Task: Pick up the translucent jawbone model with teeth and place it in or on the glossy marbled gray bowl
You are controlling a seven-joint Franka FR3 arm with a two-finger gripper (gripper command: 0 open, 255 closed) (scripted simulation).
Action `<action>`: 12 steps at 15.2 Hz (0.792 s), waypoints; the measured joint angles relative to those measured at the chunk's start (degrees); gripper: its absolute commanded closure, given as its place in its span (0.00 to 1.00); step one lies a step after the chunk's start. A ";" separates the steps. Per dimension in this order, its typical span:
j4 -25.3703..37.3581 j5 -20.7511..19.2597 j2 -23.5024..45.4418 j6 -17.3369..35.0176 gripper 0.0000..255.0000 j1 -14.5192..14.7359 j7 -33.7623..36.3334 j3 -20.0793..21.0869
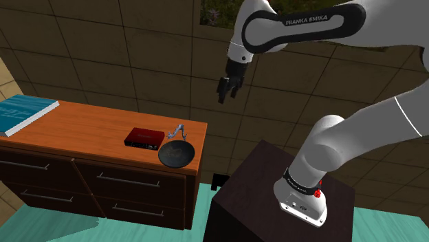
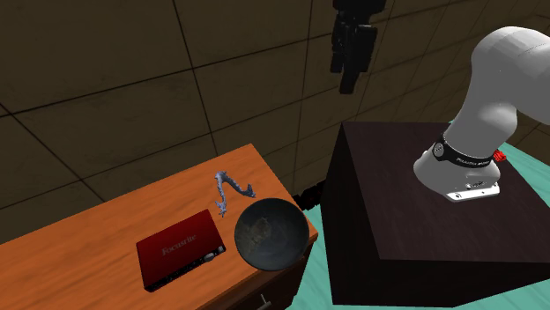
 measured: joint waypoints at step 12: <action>4.68 2.36 25.05 20.36 0.00 -1.37 12.78 4.57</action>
